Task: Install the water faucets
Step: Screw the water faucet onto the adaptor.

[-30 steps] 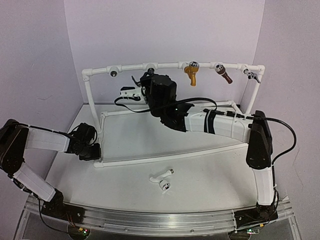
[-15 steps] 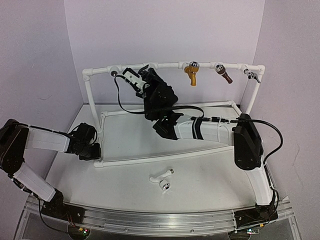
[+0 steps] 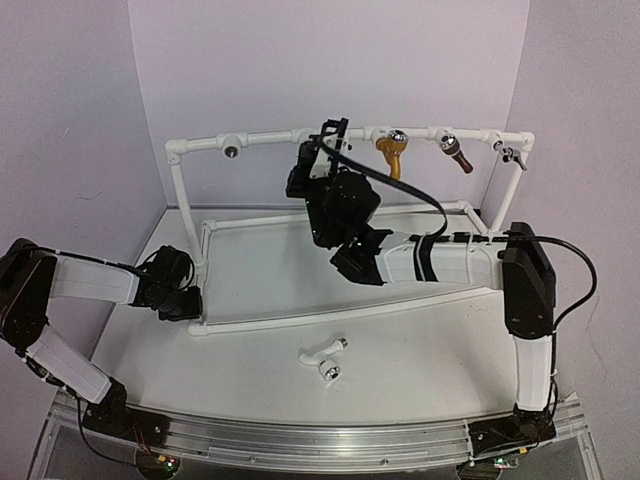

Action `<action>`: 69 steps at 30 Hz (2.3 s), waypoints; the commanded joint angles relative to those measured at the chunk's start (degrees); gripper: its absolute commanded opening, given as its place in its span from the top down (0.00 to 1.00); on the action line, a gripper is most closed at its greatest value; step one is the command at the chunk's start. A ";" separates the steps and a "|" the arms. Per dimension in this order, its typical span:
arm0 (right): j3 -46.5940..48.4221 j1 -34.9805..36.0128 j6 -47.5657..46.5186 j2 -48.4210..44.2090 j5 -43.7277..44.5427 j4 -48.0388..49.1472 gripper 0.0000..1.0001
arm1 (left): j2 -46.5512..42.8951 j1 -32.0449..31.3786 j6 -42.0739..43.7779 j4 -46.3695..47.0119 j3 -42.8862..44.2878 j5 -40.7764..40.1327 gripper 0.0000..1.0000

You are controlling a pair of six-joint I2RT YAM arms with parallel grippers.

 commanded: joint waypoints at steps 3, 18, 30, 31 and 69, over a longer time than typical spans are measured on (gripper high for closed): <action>-6.82 -2.23 20.01 -8.30 2.56 -1.20 0.36 | 1.39 -3.00 2.38 4.99 0.63 12.92 1.00; -12.26 -0.75 -0.54 -22.37 -19.00 -35.26 0.14 | 1.66 -2.96 2.41 5.01 0.75 13.18 1.00; -9.22 7.56 -79.48 -16.62 0.44 -41.75 0.02 | 1.61 -2.96 2.35 4.99 0.66 13.19 1.00; -8.91 7.52 -85.32 -15.71 1.55 -39.34 0.02 | 1.67 -2.97 2.36 5.01 0.69 13.19 1.00; 14.66 -1.16 -116.97 1.19 -0.60 -28.13 0.18 | 1.67 -2.96 2.59 4.99 0.75 13.24 1.00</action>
